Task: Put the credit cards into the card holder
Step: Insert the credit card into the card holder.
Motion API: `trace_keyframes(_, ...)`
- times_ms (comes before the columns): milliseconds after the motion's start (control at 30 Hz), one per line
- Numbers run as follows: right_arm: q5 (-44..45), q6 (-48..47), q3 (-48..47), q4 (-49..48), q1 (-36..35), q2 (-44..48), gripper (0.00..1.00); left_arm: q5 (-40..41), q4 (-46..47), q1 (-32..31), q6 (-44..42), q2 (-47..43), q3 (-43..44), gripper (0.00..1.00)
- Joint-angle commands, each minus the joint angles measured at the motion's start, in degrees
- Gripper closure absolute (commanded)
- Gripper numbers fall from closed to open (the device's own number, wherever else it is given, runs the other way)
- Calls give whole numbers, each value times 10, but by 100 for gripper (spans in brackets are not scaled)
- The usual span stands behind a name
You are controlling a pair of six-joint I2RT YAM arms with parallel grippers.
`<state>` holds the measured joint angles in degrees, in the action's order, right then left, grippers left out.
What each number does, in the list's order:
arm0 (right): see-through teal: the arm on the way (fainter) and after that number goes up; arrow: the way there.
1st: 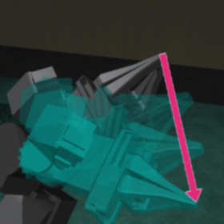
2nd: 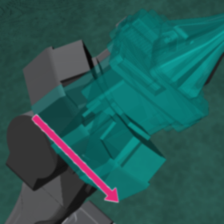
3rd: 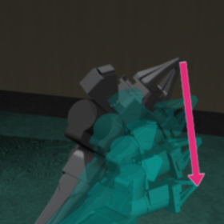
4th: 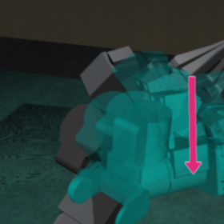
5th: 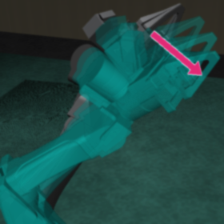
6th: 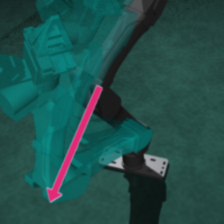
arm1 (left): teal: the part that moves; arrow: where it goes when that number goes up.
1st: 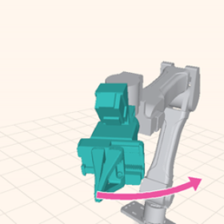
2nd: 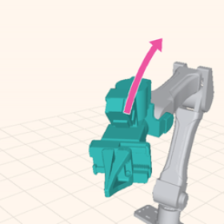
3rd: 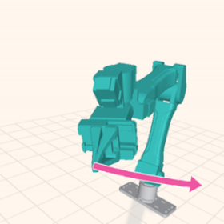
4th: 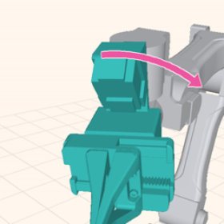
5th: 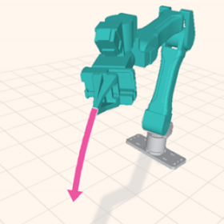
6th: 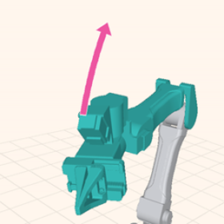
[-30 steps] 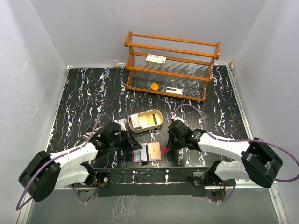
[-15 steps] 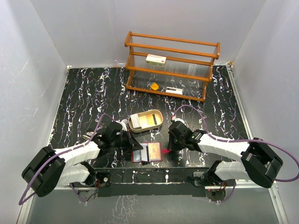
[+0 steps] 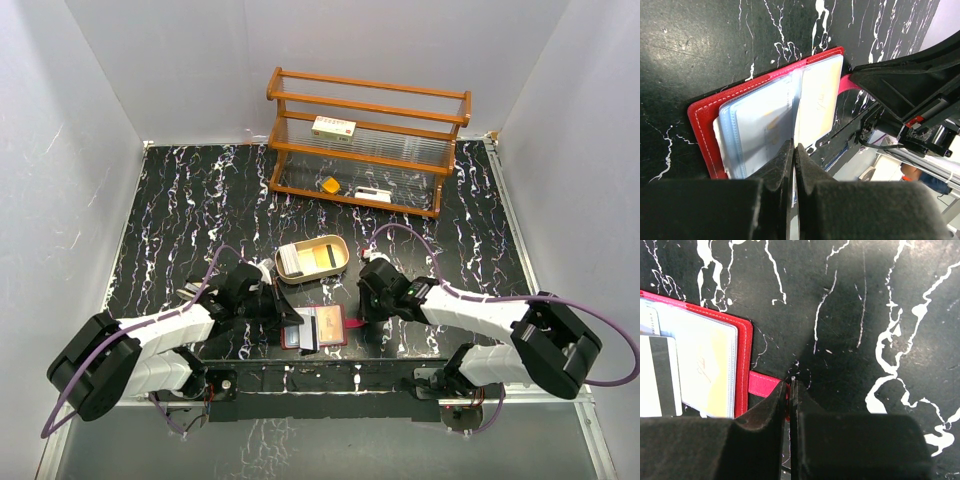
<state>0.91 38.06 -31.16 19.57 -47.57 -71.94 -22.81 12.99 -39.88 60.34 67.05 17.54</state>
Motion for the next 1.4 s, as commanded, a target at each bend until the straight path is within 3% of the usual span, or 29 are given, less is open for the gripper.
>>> trace_keyframes(0,-10,-33,-20,-38,-2,-11,100,10,-18,-2,-17,-11,-3,100)
trace_keyframes(733,-28,-97,-37,-47,-3,-25,100,2,-38,-2,2,-72,8,100)
trace_keyframes(1367,-41,-69,-26,-48,-3,-18,100,37,-34,-2,-8,-17,-9,100)
